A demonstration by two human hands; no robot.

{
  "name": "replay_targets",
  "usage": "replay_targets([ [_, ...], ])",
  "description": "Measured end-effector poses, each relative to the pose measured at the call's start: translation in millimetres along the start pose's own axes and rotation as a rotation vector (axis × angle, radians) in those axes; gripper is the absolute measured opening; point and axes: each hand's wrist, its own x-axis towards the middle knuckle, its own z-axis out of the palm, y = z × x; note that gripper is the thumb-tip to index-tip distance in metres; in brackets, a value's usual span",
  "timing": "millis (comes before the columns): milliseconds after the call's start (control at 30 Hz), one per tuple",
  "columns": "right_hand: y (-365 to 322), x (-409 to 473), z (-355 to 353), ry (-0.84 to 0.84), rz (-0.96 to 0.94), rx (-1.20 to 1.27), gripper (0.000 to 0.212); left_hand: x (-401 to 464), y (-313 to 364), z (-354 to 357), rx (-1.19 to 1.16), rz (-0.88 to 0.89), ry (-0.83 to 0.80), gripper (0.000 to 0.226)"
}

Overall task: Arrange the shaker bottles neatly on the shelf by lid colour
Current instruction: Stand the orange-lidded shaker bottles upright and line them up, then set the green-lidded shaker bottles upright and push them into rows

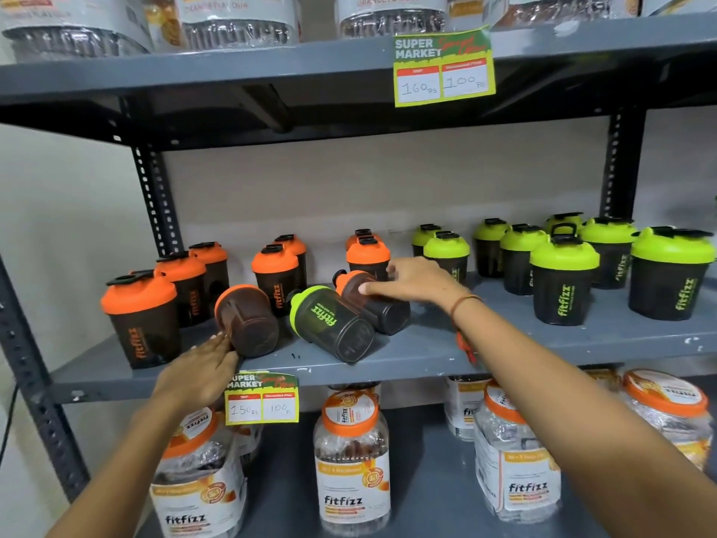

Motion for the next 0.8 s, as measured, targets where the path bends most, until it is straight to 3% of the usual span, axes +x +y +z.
replay_targets([
  [100, -7, 16, 15, -0.172, 0.074, -0.02, 0.079, 1, -1, 1, 0.003, 0.006, 0.0, 0.056],
  [167, -7, 22, 21, -0.257, 0.114, 0.165, 0.085, 1, -2, 2, 0.008, 0.009, 0.009, 0.056],
  [233, -4, 22, 24, -0.277, 0.132, 0.324, 0.077, 2, -3, 3, 0.013, 0.011, 0.017, 0.056],
  [367, 8, 14, 25, -0.128, 0.125, 0.472, 0.064, 3, -4, 5, 0.024, 0.011, 0.018, 0.057],
  [567, 9, 0, 20, 0.207, 0.069, 1.025, 0.056, 4, -5, 6, 0.031, 0.007, 0.031, 0.057],
  [667, 14, -4, 26, 0.211, 0.038, 1.205, 0.049, 4, -6, 7, 0.035, 0.012, 0.032, 0.057],
  [800, 31, -12, 35, 0.12, 0.075, 1.087, 0.07, 4, -5, 7, 0.036, 0.015, 0.032, 0.057],
])
